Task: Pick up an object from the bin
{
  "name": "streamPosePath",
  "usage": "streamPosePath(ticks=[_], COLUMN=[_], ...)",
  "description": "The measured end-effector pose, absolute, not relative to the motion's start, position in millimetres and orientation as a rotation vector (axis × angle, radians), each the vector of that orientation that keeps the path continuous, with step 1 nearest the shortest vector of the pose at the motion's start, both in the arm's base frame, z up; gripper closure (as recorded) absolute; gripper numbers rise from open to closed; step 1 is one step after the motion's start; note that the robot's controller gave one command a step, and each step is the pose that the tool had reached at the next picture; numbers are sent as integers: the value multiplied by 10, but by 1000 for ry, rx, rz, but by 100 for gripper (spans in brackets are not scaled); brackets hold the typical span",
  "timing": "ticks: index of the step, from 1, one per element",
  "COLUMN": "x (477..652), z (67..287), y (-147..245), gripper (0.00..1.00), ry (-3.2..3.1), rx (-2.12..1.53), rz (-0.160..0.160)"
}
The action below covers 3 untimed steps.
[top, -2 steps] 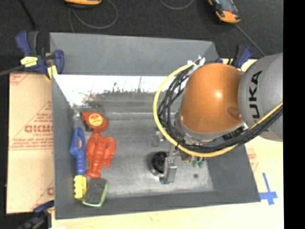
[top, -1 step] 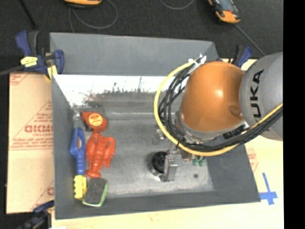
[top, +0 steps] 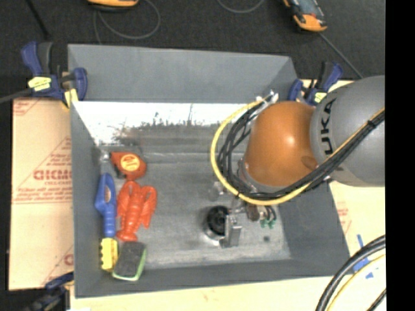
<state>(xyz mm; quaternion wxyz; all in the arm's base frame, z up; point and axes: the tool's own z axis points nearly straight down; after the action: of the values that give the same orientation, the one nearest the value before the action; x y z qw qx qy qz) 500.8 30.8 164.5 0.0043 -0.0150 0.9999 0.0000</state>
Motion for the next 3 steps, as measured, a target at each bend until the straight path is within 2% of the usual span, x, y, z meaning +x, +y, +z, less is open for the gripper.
streamPosePath(ticks=[1,2,3], x=[5294,5291,5306], z=[1608,1293,844], y=[-107,-48,-7], gripper=[0,0,0], ry=[3136,3139,3119], rx=[-160,50,-335], rz=[-1,1,-1])
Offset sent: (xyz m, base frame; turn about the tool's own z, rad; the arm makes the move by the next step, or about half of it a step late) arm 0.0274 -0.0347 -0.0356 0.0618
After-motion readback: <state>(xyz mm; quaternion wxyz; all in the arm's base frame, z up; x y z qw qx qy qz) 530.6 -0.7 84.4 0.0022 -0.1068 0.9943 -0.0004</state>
